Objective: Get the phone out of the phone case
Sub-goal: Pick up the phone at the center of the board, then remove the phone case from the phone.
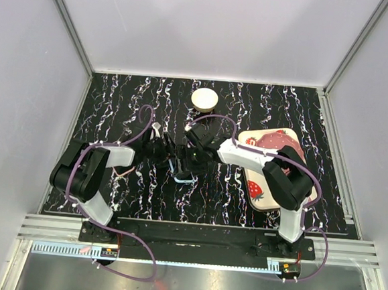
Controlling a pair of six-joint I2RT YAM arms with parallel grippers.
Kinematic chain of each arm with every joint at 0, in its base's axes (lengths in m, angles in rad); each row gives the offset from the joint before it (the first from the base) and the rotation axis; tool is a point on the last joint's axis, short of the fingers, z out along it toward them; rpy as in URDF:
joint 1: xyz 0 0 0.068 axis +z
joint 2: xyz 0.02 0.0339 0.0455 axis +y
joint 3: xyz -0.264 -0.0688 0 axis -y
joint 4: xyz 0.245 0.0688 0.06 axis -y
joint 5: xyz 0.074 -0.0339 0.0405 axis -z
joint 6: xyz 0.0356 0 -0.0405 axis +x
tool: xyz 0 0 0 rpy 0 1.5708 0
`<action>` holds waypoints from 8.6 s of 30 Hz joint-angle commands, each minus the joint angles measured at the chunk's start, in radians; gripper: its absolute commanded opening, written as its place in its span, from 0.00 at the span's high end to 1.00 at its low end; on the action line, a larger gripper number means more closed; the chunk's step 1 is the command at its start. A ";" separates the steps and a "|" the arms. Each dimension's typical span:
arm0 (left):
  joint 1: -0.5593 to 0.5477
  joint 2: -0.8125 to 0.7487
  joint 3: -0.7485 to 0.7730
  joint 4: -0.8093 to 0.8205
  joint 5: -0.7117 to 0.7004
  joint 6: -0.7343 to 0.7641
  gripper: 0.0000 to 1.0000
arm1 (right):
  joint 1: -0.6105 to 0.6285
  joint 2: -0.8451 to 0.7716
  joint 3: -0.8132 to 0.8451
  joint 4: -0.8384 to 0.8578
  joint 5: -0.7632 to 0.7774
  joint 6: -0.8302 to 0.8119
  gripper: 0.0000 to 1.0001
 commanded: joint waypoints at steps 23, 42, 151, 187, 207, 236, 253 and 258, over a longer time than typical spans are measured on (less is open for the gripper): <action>0.073 -0.268 0.056 0.279 0.178 -0.169 1.00 | -0.235 -0.544 -0.221 0.203 -0.041 0.022 0.00; 0.095 -0.317 -0.024 0.800 0.196 -0.544 1.00 | -0.386 -0.529 -0.553 1.152 -0.547 0.587 0.23; 0.024 -0.586 0.109 1.359 0.093 -0.944 1.00 | -0.234 -0.009 -0.321 1.773 -0.226 1.120 1.00; -0.072 -0.554 -0.020 1.072 0.250 -0.748 1.00 | -0.310 0.020 -0.056 1.752 -0.789 1.106 0.50; -0.072 -0.428 -0.072 1.023 0.273 -0.622 0.76 | -0.309 0.052 -0.134 1.969 -0.774 1.216 1.00; 0.047 -0.425 0.100 -0.270 0.037 0.070 0.01 | -0.137 -0.368 0.061 -0.054 0.447 -0.096 1.00; -0.049 -0.374 0.000 -0.123 -0.118 0.064 0.01 | -0.005 -0.130 0.021 -0.176 0.644 -0.102 1.00; -0.207 -0.422 -0.180 0.272 -0.270 0.009 0.01 | -0.008 -0.089 0.036 -0.140 0.541 -0.137 1.00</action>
